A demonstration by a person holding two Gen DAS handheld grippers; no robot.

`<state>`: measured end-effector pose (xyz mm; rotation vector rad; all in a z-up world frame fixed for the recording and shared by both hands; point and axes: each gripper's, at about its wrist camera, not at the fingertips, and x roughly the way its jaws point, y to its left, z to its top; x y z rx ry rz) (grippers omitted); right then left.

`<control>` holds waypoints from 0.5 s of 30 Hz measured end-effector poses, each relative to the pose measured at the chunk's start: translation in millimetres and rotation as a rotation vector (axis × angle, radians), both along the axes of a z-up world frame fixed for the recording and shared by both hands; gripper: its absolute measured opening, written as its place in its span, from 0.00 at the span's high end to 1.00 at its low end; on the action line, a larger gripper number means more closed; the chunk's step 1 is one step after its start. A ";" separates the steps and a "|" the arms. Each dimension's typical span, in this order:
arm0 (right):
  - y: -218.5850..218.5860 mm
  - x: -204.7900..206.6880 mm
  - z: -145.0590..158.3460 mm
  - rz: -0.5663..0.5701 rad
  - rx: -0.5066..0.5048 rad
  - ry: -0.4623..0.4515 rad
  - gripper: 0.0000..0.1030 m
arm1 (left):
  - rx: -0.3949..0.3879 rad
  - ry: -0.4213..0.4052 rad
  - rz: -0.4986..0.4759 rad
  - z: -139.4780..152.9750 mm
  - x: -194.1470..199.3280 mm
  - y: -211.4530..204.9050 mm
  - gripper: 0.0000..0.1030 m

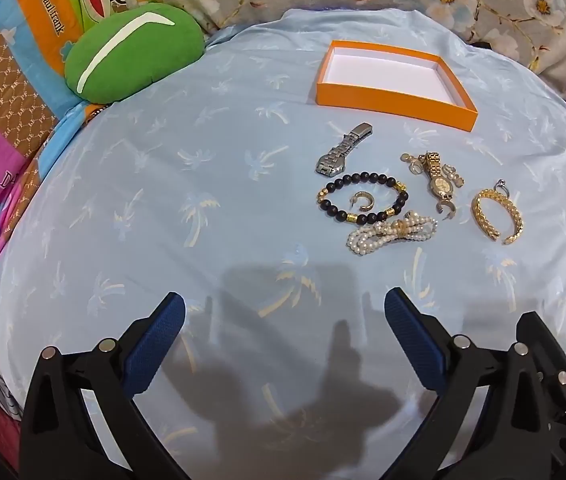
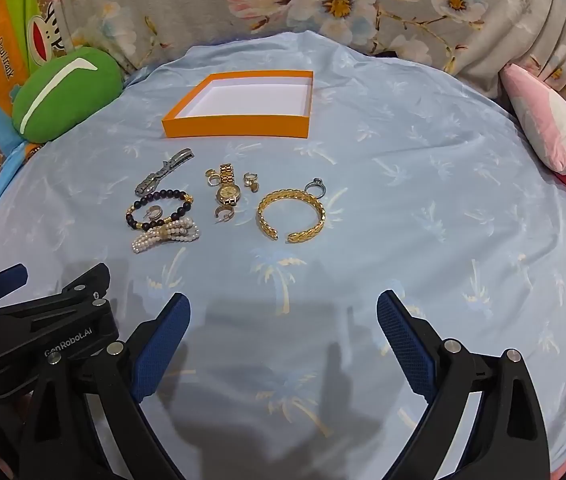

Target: Organize jewelry

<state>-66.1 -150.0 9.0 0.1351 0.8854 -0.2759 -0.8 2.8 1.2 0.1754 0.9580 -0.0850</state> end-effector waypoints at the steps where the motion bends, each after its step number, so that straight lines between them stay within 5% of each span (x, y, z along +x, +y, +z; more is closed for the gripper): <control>1: 0.3 0.0 0.4 0.000 0.000 0.000 0.10 | -0.001 -0.001 0.001 -0.1 0.0 0.1 0.05; 15: 0.9 -0.8 0.7 0.001 0.000 -0.003 0.10 | 0.004 -0.016 0.002 0.4 -1.2 1.4 0.05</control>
